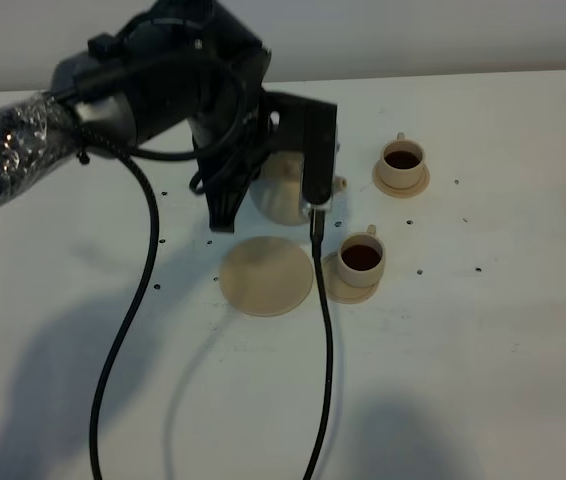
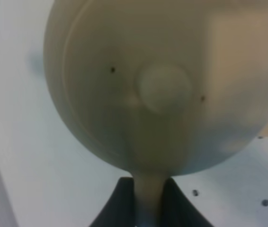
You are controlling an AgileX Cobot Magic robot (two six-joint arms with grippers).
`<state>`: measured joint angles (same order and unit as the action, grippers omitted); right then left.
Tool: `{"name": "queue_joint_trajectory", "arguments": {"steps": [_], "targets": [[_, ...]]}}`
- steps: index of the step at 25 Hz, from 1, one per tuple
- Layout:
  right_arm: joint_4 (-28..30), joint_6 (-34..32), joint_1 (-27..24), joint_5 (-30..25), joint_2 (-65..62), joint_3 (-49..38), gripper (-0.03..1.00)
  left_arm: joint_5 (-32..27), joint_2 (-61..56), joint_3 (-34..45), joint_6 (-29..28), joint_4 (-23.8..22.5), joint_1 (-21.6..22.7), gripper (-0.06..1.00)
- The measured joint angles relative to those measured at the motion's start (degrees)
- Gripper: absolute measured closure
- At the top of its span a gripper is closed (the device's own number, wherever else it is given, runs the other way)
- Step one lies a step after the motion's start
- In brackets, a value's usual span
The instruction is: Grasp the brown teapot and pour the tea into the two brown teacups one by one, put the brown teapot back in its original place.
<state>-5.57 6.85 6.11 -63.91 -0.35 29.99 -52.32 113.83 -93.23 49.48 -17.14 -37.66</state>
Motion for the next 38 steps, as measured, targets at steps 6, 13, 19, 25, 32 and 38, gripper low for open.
{"name": "queue_joint_trajectory", "arguments": {"steps": [6,13,19,25,32,38], "targets": [[0.0,0.0,0.0,0.0,0.0,0.0,0.94,2.36,-0.12,4.71,-2.38,-0.36,0.0,0.86],[0.0,0.0,0.0,0.0,0.0,0.0,0.94,6.42,-2.46,10.56,-4.02,-1.3,0.0,0.86],[0.0,0.0,0.0,0.0,0.0,0.0,0.94,9.7,-2.84,14.38,-5.74,-2.13,0.57,0.86],[0.0,0.0,0.0,0.0,0.0,0.0,0.94,13.85,-2.84,18.05,-6.67,-2.32,0.87,0.86],[0.0,0.0,0.0,0.0,0.0,0.0,0.94,15.0,-2.84,19.0,-7.12,-2.62,1.77,0.86],[0.0,0.0,0.0,0.0,0.0,0.0,0.94,14.88,-2.77,19.0,-7.12,-2.78,2.3,0.86]]}}
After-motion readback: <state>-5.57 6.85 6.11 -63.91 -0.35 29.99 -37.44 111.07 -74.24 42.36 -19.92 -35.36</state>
